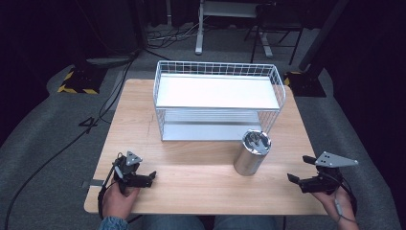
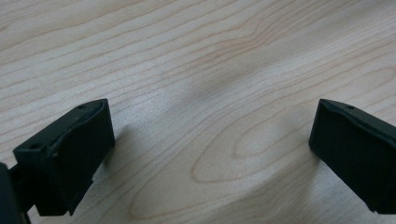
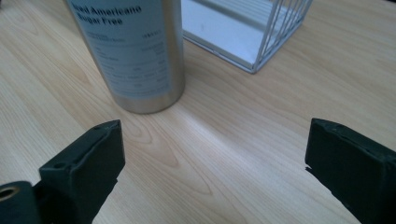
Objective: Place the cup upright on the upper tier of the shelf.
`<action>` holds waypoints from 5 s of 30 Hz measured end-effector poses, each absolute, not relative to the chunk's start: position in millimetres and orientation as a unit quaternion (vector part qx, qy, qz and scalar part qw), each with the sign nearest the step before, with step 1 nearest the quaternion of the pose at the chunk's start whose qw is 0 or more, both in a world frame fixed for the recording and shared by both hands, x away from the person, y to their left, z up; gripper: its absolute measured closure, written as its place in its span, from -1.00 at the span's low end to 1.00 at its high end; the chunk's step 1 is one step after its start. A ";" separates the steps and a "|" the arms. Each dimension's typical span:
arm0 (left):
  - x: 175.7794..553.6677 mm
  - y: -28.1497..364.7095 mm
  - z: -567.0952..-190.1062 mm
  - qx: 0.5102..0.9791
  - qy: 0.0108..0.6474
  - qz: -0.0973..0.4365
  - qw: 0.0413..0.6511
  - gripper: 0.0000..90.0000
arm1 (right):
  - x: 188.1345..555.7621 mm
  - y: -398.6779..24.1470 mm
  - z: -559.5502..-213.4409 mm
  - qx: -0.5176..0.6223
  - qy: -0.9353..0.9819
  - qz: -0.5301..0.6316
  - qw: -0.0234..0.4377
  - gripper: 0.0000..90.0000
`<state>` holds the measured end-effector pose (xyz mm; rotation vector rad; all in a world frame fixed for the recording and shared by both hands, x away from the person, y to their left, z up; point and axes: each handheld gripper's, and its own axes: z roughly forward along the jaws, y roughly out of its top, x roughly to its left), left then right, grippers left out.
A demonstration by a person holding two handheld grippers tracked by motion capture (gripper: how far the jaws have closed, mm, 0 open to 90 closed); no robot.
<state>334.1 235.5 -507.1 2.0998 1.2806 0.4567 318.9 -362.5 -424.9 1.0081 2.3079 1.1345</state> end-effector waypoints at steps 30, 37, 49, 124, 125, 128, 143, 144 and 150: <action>334.2 235.5 -506.9 0.797 0.486 0.173 0.314 -0.99 | 325.2 -312.6 -394.5 0.302 0.807 0.475 0.181 -0.92; 334.2 235.5 -506.9 0.797 0.486 0.173 0.314 -0.99 | 331.1 -298.7 -389.6 0.290 0.803 0.488 0.181 -0.98; 334.2 235.5 -506.9 0.797 0.486 0.173 0.314 -0.99 | 345.5 -279.5 -396.4 0.277 0.796 0.514 0.158 -1.00; 334.2 235.6 -506.9 0.797 0.486 0.173 0.314 -0.99 | 372.2 -248.8 -390.8 0.281 0.788 0.519 0.176 -0.91; 334.3 235.5 -507.0 0.797 0.486 0.173 0.314 -0.99 | 372.1 -248.9 -388.1 0.280 0.788 0.520 0.176 -0.91; 334.2 235.6 -506.9 0.797 0.486 0.173 0.314 -0.99 | 370.9 -249.1 -379.6 0.276 0.787 0.523 0.178 -0.91; 334.3 235.5 -507.0 0.797 0.486 0.173 0.314 -0.99 | 370.2 -253.1 -336.2 0.267 0.788 0.522 0.189 -0.91; 334.2 235.6 -506.9 0.797 0.486 0.173 0.314 -0.99 | 370.3 -253.5 -333.4 0.267 0.788 0.522 0.189 -0.91; 334.2 235.5 -506.9 0.797 0.486 0.173 0.314 -0.99 | 371.0 -256.1 -313.5 0.275 0.786 0.524 0.181 -0.91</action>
